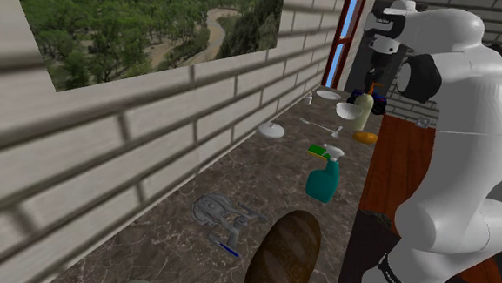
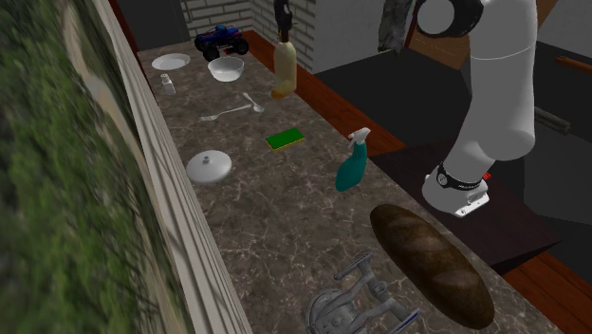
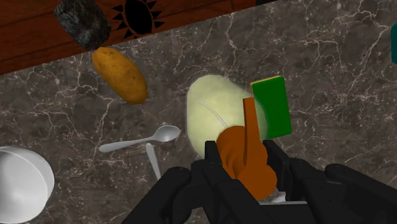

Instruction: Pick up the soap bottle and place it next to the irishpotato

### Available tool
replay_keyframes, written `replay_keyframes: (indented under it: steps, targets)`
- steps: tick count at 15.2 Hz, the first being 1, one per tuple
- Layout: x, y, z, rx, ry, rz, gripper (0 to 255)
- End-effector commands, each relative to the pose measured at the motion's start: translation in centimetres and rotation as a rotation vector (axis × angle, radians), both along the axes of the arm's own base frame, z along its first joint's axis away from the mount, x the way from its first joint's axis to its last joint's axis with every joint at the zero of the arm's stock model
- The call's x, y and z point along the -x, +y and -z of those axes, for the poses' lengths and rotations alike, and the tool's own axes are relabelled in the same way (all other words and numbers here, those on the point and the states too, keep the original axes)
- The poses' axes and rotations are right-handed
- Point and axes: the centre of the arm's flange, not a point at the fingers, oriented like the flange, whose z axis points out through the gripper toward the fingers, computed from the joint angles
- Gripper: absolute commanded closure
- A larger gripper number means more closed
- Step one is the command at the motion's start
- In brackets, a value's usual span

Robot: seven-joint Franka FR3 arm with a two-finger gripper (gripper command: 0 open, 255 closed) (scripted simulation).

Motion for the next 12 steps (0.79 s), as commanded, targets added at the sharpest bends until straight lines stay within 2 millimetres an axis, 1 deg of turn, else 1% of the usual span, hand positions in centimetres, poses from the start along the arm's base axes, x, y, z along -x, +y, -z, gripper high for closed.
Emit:
replay_keyframes:
  steps: [1,3,4,12]
  targets:
    - [1.1,-2.6,0.1,0.0,0.0,-0.002,255]
    - [2.1,-5.1,0.1,0.0,0.0,-0.002,255]
    - [2.3,-5.6,0.1,0.0,0.0,-0.002,255]
    - [2.3,-5.6,4.3,0.0,0.0,-0.002,255]
